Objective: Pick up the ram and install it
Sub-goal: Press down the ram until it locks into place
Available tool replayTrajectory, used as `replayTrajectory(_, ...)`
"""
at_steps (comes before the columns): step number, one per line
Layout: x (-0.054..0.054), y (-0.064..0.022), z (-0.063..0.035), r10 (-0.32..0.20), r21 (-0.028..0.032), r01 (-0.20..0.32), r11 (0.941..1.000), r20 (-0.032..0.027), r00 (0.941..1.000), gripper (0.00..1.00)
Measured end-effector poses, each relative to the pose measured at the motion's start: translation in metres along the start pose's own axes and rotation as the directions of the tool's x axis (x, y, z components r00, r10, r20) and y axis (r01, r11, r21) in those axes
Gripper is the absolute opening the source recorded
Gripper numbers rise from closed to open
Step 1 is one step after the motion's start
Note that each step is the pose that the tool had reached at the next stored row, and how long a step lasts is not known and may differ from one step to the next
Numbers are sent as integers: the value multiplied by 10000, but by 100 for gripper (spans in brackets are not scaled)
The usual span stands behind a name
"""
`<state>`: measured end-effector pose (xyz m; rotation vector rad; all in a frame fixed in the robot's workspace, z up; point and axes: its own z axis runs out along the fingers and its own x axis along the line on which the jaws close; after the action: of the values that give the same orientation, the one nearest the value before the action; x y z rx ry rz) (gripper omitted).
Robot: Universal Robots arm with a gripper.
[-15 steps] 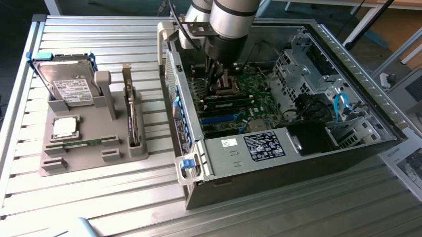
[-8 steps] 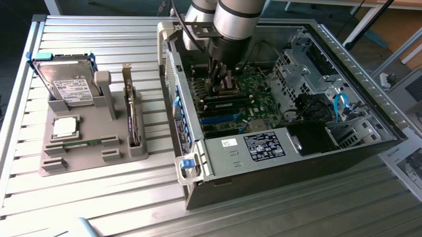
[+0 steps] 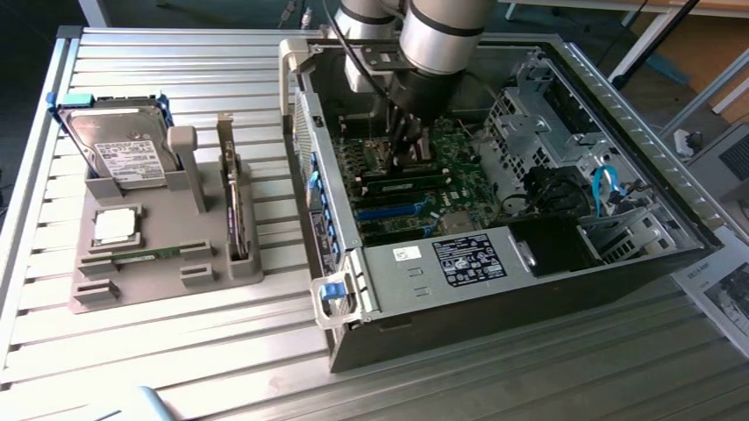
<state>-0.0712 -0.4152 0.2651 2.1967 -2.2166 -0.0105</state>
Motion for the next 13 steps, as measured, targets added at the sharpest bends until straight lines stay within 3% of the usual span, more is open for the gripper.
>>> replayTrajectory(6,7,-21,-36,0,-5,0,10000,-2,10000,11)
replayTrajectory(10,9,-17,-326,0,-52,0,10000,-6,10000,11)
replayTrajectory(12,10,-18,-438,0,-91,0,10000,-7,10000,11)
replayTrajectory(13,10,-18,-448,0,-96,0,10000,-7,10000,11)
